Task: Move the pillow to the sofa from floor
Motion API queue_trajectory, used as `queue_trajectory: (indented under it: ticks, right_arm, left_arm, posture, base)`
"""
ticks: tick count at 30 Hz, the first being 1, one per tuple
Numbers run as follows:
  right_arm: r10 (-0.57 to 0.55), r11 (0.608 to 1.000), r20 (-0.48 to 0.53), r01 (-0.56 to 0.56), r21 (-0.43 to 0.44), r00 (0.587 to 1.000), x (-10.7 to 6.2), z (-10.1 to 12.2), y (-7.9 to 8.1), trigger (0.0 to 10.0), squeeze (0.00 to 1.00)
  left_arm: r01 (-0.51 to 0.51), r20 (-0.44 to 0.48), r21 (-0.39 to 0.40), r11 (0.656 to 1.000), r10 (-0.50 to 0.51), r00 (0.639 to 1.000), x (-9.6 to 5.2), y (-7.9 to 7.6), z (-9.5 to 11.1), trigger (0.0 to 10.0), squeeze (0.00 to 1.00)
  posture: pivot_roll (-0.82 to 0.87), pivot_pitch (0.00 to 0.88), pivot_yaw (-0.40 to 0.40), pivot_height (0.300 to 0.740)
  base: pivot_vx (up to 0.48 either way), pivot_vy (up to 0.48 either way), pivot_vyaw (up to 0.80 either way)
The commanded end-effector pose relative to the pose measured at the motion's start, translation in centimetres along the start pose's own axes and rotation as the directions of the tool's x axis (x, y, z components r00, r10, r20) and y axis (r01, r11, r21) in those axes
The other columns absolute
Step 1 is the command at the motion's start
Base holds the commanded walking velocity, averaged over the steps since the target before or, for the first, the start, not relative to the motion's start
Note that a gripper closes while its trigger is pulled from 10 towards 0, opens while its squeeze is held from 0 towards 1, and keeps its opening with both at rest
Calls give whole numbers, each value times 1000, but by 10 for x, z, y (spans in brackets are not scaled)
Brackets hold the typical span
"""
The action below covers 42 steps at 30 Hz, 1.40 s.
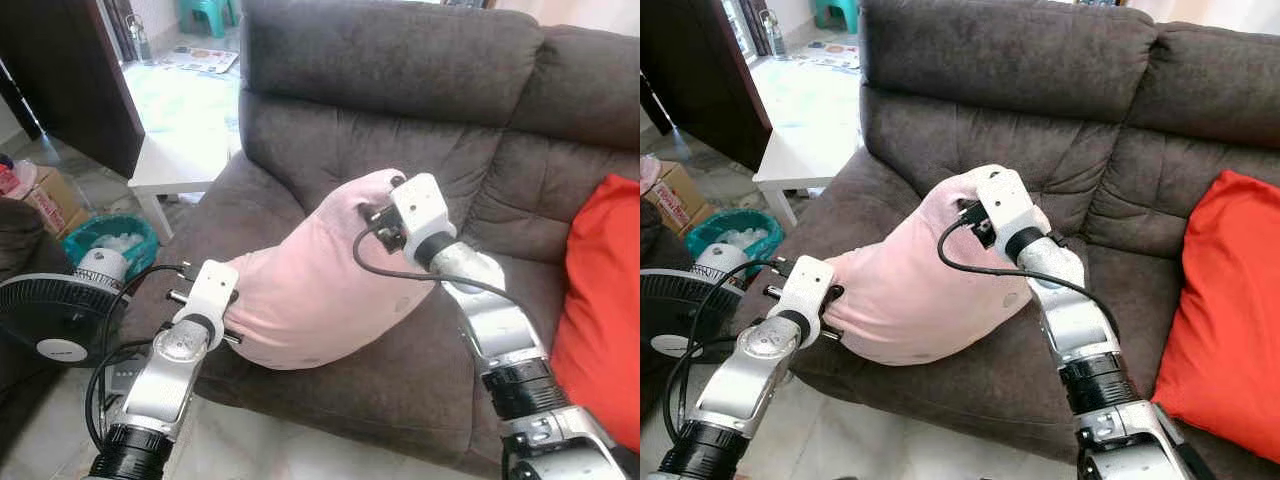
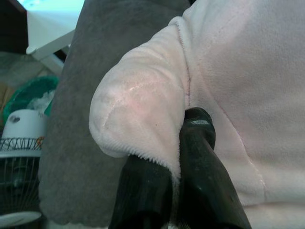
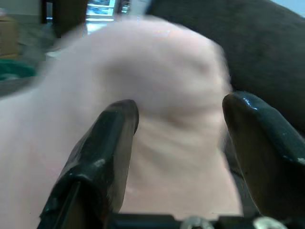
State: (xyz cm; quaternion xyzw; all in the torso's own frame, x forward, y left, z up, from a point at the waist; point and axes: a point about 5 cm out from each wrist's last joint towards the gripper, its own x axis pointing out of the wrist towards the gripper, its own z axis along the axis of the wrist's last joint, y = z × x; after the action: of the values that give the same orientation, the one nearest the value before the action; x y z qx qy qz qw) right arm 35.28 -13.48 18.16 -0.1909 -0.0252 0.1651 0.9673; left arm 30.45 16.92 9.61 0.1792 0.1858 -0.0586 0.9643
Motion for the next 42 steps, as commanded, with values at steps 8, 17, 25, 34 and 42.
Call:
queue_trajectory:
  ticks: [8, 17, 25, 34, 42]
  right_arm:
    - [-197, 980, -146, 200, 9, 969, -14, -40, -26, 10000, 0]
    - [-291, 945, -330, 324, 47, 898, -48, -110, -16, 10000, 0]
    - [-310, 902, -556, 424, 84, 771, -93, -180, 12, 10000, 0]
    - [-236, 912, -712, 404, 74, 662, -139, -223, 53, 10000, 0]
    - [-191, 854, -811, 501, 141, 554, -165, -241, 68, 10000, 0]
  left_arm:
    - [-223, 3, -90, 971, 224, 975, 3, 26, -2, 10000, 0]
    - [-262, 176, -290, 921, 320, 931, 5, 25, 31, 10000, 0]
    - [-307, 254, -362, 880, 410, 876, 8, 26, 40, 10000, 0]
    - [-137, 213, -271, 953, 198, 957, 18, 6, 17, 10000, 0]
    - [92, 244, -146, 985, -54, 968, 17, -26, 9, 10000, 0]
  posture:
    - [113, 58, -64, 740]
    - [107, 54, -60, 740]
    - [106, 65, -56, 740]
    - [112, 75, -51, 740]
    - [108, 77, -52, 740]
  base:
    - [0, 0, 0]
    - [0, 0, 0]
    - [0, 0, 0]
    - [0, 0, 0]
    - [0, 0, 0]
